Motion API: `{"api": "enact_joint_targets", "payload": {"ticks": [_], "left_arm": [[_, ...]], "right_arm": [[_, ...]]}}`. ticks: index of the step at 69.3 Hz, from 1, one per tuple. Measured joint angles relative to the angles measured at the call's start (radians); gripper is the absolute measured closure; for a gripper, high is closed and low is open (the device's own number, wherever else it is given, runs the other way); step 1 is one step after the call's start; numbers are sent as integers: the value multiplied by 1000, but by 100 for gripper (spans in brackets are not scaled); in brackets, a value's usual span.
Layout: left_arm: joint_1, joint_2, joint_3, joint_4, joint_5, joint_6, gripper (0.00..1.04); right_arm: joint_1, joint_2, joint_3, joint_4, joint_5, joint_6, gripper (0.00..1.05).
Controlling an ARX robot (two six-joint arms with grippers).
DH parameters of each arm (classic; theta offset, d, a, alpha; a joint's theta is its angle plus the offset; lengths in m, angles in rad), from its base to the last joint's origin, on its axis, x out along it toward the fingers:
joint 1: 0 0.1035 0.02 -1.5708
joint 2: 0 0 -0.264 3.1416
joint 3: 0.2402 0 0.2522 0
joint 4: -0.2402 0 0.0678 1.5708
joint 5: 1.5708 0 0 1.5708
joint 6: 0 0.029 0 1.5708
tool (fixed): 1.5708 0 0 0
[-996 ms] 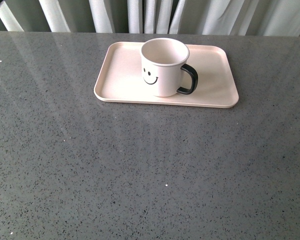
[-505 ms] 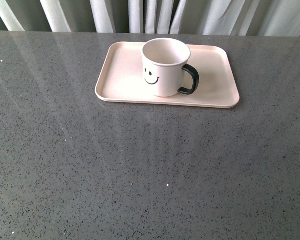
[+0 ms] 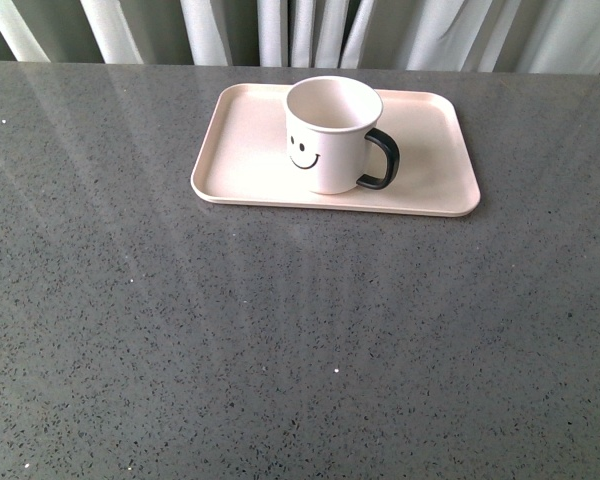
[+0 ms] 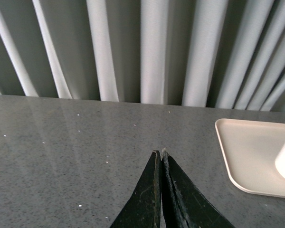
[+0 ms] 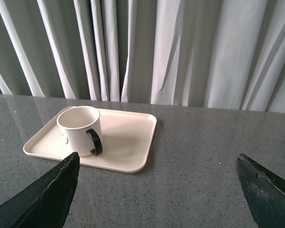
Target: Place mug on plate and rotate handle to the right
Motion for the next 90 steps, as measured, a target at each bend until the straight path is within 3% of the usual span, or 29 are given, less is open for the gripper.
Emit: {"api": "enact_joint_targets", "payload": {"ticks": [41,90], "left_arm": [[3,-448,-41,-384,7,1,103],[3,-752,-41,-680,7,1,103]], "right_arm": [[0,0,0,0,0,0,9],[0,0,0,0,0,0,9]]}}
